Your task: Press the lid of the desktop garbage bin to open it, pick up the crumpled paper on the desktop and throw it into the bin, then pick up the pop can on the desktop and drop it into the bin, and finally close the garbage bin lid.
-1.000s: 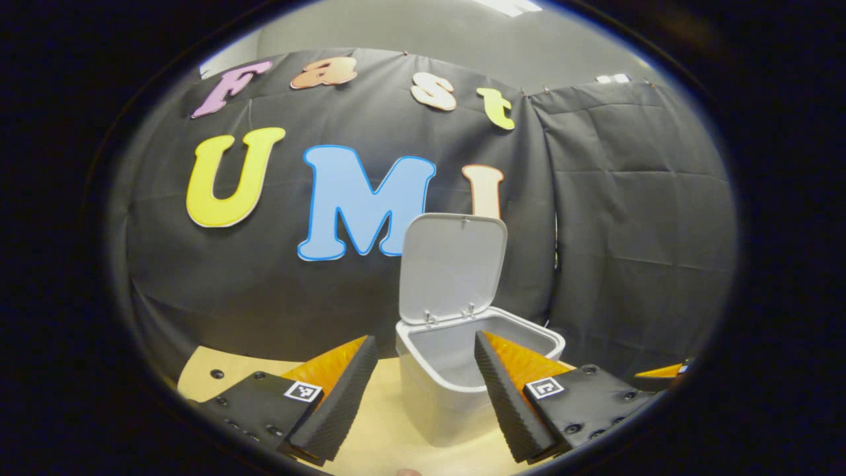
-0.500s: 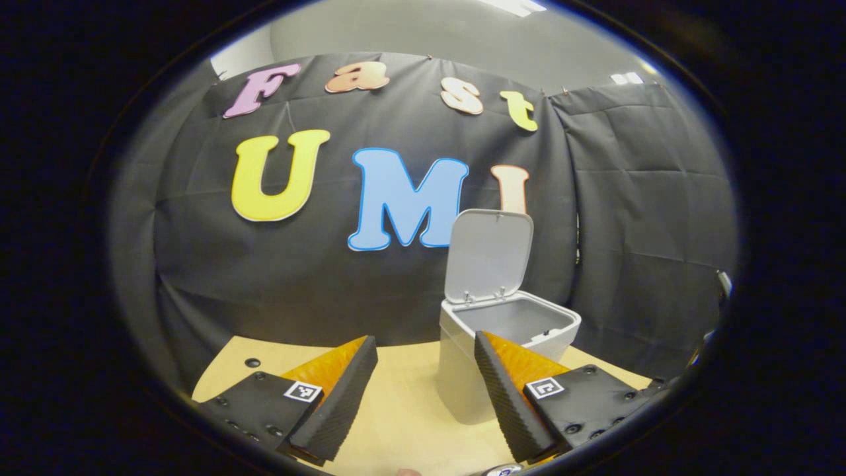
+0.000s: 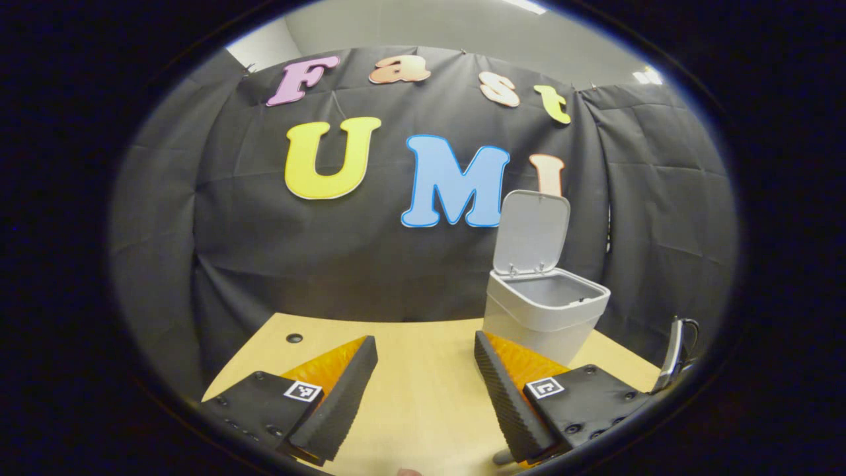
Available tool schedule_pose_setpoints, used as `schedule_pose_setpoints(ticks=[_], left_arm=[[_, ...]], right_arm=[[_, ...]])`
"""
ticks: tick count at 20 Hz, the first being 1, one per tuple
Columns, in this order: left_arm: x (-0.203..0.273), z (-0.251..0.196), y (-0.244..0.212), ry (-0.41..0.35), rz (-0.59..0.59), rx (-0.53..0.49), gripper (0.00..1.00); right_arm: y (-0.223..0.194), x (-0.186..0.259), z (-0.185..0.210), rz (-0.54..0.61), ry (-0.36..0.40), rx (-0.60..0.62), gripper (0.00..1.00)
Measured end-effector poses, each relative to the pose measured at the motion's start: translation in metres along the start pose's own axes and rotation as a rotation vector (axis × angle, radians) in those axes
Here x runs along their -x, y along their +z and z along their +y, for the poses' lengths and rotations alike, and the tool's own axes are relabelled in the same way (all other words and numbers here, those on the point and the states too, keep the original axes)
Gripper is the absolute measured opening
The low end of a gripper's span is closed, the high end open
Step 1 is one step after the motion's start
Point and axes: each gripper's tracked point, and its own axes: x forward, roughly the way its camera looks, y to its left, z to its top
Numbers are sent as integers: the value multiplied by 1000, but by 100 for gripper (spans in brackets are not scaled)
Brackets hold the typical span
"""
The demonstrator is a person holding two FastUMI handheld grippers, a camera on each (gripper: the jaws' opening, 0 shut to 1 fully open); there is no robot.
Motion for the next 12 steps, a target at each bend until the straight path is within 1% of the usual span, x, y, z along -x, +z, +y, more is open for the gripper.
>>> schedule_pose_setpoints(ticks=[4,8,12], left_arm=[[17,22,-6,45,3,9,95],[30,32,-4,75,-13,6,96],[35,35,-4,84,-17,-3,97]], right_arm=[[-16,-7,5,43,2,19,95],[-33,-12,11,87,22,-15,95],[-34,-14,9,96,23,-42,95]])
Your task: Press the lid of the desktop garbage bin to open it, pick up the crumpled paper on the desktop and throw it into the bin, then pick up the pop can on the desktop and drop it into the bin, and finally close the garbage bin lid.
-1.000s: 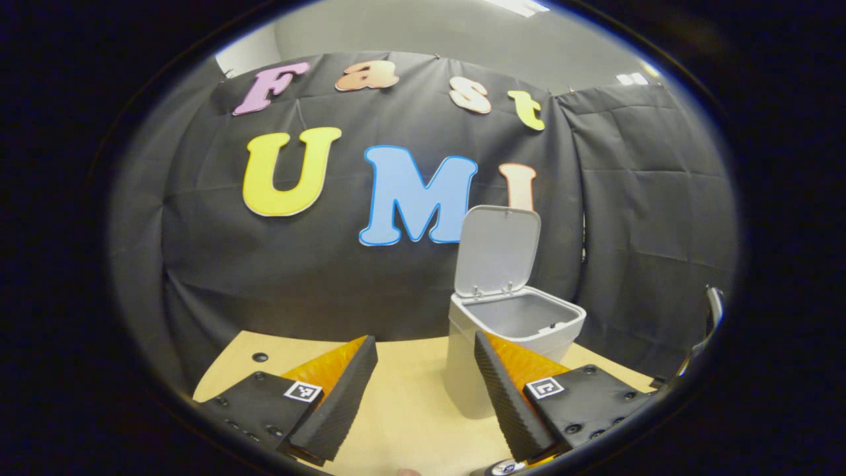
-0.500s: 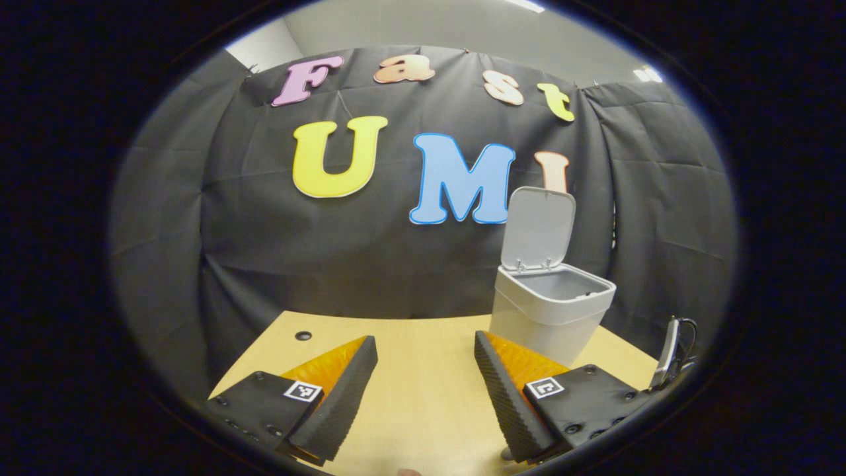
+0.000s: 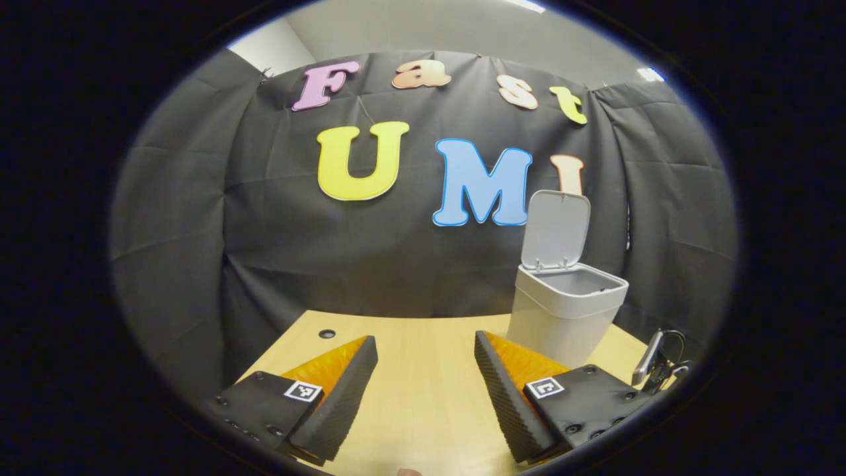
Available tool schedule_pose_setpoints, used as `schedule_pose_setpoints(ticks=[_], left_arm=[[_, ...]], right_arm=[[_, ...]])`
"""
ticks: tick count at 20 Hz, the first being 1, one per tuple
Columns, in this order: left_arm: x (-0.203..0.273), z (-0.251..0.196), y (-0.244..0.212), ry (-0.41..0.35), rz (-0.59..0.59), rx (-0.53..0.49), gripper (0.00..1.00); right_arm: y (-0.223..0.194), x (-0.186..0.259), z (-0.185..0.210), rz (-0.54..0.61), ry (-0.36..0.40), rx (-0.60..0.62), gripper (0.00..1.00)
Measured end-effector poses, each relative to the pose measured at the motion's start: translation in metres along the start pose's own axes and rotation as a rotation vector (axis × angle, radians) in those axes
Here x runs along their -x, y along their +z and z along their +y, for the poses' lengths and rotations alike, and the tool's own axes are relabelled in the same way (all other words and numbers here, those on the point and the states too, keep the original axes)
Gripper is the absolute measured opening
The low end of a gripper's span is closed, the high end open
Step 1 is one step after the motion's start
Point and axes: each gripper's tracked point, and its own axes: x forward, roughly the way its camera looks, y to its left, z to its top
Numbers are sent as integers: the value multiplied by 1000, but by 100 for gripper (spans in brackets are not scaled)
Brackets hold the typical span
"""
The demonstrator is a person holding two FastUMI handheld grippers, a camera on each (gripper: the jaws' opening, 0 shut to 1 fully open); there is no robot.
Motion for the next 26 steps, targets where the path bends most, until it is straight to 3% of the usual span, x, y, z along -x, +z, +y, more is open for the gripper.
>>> schedule_pose_setpoints(ticks=[1,9,16,26], left_arm=[[0,0,1,0,-1,1,97],[1,-6,6,-1,-15,7,97],[4,2,9,31,-32,24,96],[14,5,14,64,-56,22,96]], right_arm=[[-1,-1,0,3,4,0,86],[21,18,-3,-43,-5,45,80],[123,76,-35,-255,-85,70,80],[236,121,-76,-495,-132,-25,79]])
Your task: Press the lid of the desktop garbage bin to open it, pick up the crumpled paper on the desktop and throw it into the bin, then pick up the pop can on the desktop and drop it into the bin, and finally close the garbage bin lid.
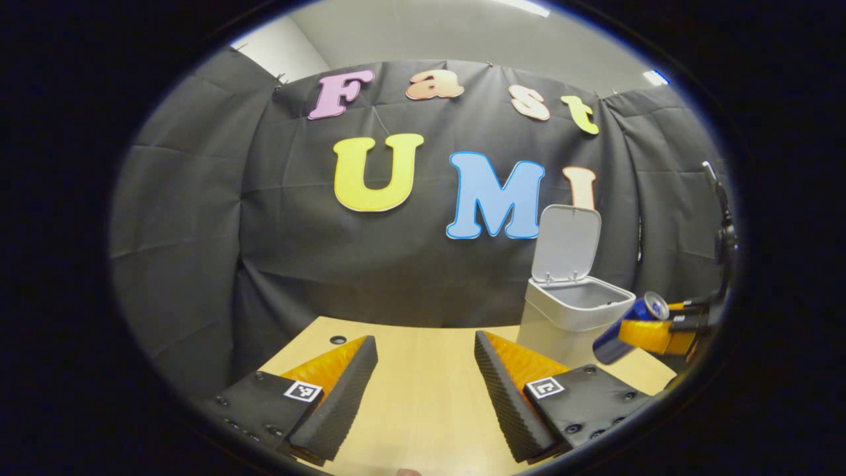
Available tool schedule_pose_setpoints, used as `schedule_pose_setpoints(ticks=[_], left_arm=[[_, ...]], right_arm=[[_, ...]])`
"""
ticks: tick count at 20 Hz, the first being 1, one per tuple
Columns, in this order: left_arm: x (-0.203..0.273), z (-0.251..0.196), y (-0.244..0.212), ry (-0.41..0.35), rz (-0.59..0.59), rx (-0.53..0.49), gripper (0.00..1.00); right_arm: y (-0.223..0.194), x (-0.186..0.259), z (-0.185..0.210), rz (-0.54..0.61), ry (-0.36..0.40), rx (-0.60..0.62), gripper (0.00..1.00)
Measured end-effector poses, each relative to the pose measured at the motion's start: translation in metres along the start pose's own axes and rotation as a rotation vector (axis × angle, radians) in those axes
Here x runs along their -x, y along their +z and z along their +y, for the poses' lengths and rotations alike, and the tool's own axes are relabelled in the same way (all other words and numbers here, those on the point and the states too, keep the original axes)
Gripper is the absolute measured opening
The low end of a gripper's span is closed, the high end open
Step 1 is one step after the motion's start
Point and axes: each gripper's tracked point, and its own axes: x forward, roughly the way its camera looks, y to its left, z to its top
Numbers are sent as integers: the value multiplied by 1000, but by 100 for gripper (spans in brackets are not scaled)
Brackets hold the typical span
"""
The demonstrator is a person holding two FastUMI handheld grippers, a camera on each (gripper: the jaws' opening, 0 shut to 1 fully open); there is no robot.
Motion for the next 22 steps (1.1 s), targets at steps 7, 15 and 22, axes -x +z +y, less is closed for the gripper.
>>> schedule_pose_setpoints(ticks=[7,15,22], left_arm=[[4,-4,5,25,-9,17,97],[4,-7,13,56,-26,11,97],[-3,-10,11,65,-18,3,97]], right_arm=[[82,-25,-30,-177,-50,16,79],[93,-83,-64,-175,-101,29,79],[53,-125,-86,-44,-128,41,79]])
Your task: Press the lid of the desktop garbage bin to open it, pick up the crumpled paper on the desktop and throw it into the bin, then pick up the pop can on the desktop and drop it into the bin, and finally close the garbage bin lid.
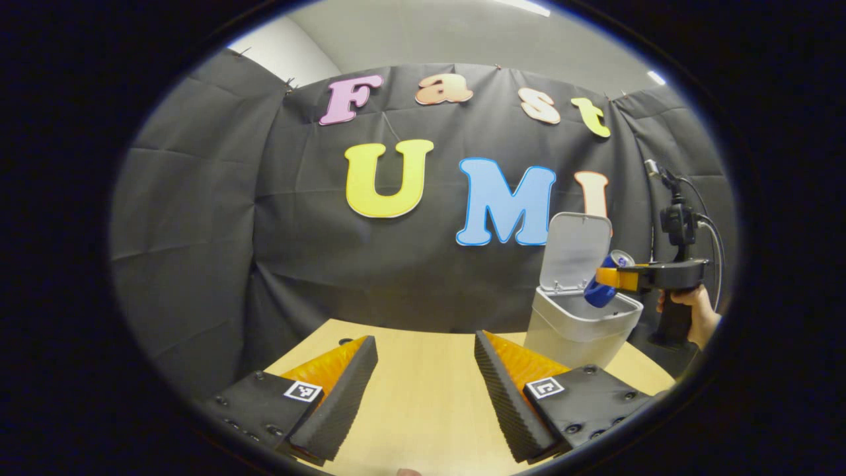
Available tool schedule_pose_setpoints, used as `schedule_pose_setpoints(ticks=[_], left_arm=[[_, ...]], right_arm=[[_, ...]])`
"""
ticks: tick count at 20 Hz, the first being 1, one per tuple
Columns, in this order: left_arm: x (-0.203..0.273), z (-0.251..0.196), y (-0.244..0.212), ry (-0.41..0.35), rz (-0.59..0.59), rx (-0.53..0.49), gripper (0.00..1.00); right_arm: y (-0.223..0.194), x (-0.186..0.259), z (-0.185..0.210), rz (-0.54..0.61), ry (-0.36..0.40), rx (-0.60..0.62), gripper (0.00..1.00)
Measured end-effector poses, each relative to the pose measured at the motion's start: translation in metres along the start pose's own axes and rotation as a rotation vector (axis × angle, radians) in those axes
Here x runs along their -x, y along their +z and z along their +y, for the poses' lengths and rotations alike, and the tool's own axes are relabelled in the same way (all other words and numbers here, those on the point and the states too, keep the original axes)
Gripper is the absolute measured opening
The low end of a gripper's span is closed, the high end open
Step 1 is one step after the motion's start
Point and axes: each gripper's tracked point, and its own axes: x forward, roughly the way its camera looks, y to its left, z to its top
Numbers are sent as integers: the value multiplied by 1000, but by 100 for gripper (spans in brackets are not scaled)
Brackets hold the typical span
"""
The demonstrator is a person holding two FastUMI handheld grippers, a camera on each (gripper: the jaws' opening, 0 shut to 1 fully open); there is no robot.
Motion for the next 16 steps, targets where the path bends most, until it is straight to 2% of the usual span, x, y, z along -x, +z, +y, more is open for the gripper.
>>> schedule_pose_setpoints(ticks=[5,9,11,16], left_arm=[[-6,-8,2,-11,-1,-9,96],[-10,-15,1,-26,0,-9,96],[-10,-18,0,-32,0,-10,96],[-13,-22,1,-42,-4,-16,97]], right_arm=[[-13,-11,-6,44,-13,-3,82],[-11,-9,-9,31,-19,-4,85],[-10,-7,-9,25,-18,-1,90],[-2,-2,-9,5,-20,-7,91]])
